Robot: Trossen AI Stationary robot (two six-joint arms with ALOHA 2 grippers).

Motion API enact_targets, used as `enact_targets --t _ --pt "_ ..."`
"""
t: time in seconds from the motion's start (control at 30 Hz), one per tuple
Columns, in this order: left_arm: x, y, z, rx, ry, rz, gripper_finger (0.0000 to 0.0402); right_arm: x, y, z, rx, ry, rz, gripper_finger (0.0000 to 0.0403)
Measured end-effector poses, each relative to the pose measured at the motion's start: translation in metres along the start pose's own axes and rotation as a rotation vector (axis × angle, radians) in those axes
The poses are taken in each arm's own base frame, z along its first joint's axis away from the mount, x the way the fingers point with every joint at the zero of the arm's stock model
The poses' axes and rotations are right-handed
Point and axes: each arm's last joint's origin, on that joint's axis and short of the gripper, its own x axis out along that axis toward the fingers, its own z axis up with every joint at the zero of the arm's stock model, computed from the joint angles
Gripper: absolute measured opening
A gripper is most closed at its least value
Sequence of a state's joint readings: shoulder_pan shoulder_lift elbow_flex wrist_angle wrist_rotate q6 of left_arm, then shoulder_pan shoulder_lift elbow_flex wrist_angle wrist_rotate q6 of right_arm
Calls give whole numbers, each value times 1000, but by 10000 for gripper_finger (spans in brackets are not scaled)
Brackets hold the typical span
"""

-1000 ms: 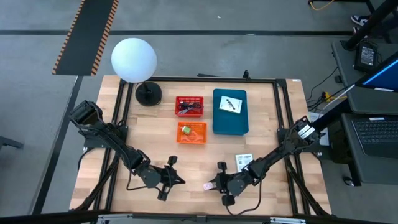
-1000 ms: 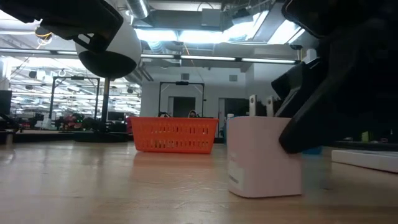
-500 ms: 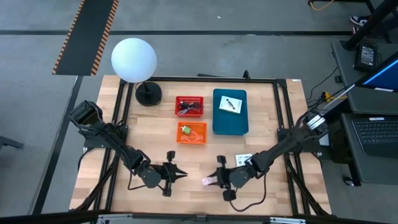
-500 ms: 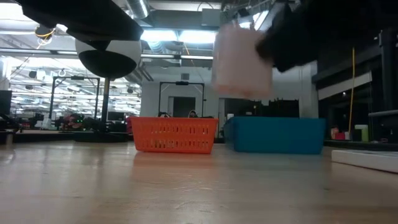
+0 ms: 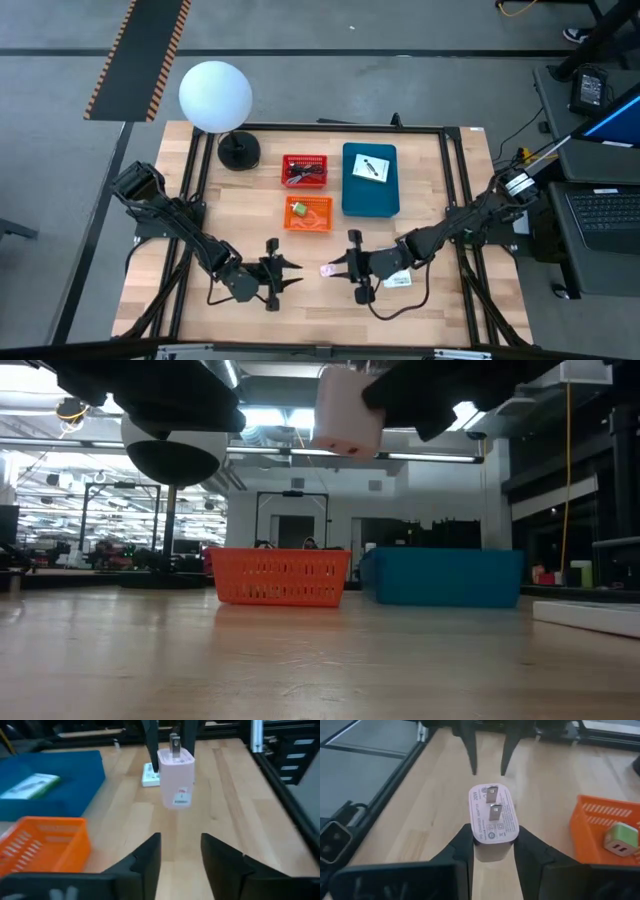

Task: Pick and place items into bin
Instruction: Put the pink charger adapter into the orange bin

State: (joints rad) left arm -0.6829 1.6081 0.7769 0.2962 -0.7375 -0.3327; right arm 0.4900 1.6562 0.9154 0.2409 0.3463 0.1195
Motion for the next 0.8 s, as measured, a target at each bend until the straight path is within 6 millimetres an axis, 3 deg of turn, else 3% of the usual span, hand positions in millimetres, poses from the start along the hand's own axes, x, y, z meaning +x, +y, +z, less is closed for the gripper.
enact_targets --t 0.3,0.57,0.8 --pt "16 20 8 -27 -19 75 195 5 -16 9 -31 -69 -25 83" --pt "32 41 12 -11 19 44 195 10 -32 11 -38 -68 -17 83" --pt "35 46 14 22 38 5 196 13 -44 11 -70 -64 -8 82"
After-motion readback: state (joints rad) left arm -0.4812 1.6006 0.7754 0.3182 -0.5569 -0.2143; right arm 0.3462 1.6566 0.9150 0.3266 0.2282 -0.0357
